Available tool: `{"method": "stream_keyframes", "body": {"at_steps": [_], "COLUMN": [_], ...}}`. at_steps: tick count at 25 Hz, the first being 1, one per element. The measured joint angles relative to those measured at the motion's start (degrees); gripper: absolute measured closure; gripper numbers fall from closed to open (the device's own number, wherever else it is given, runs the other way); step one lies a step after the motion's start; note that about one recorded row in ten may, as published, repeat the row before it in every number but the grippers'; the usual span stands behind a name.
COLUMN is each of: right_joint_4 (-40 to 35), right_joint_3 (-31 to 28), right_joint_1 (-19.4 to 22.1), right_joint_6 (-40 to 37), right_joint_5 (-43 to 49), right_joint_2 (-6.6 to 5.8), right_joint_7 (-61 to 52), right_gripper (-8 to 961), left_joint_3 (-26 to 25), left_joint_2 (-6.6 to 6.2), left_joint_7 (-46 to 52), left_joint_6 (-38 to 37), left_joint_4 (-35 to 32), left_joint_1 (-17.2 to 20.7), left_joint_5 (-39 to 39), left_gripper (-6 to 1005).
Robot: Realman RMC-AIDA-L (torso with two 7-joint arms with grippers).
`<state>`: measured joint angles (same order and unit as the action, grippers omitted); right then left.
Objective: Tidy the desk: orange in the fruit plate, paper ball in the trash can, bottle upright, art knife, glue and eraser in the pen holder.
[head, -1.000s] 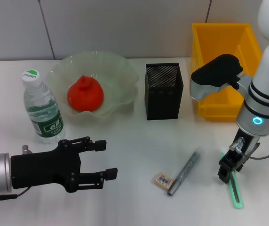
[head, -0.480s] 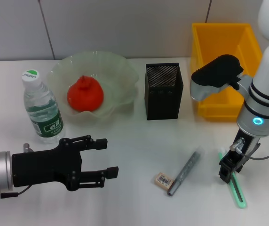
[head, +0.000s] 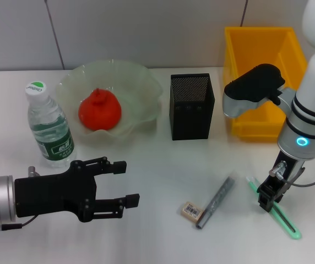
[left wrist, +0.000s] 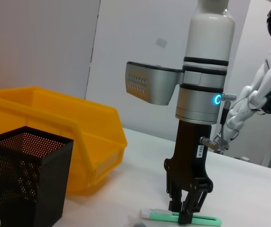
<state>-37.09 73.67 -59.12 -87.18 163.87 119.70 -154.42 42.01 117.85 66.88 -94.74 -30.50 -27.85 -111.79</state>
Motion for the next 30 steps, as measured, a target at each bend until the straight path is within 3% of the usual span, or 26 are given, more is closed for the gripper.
{"method": "stream_keyframes", "body": {"at_steps": [21,26,30], "right_joint_4": [-0.88,-7.65,-17.54], "right_joint_3": [0.14,-0.96,-4.48], "right_joint_1": [0.27,1.83,4.69], "right_joint_6": [-0.14,-3.4,-7.12], "right_joint_5": [-0.6,-1.53,-4.39], "right_joint_2": [-0.14,-0.52,-0.53], "right_joint_7": [0.32,1.5,5.1], "right_gripper": [777,778,777], "left_joint_3": [0.0,0.0,0.0], "left_joint_2": [0.0,0.0,0.0], "left_joint_7": [0.0,0.06,0.08], "left_joint_6": [0.02,0.07,0.09], "left_joint_4": [0.0,0.0,0.0], "left_joint_1": [-0.43,-0.49,-0.53], "left_joint_5": [0.0,0.0,0.0], "left_gripper": [186,187,187]}}
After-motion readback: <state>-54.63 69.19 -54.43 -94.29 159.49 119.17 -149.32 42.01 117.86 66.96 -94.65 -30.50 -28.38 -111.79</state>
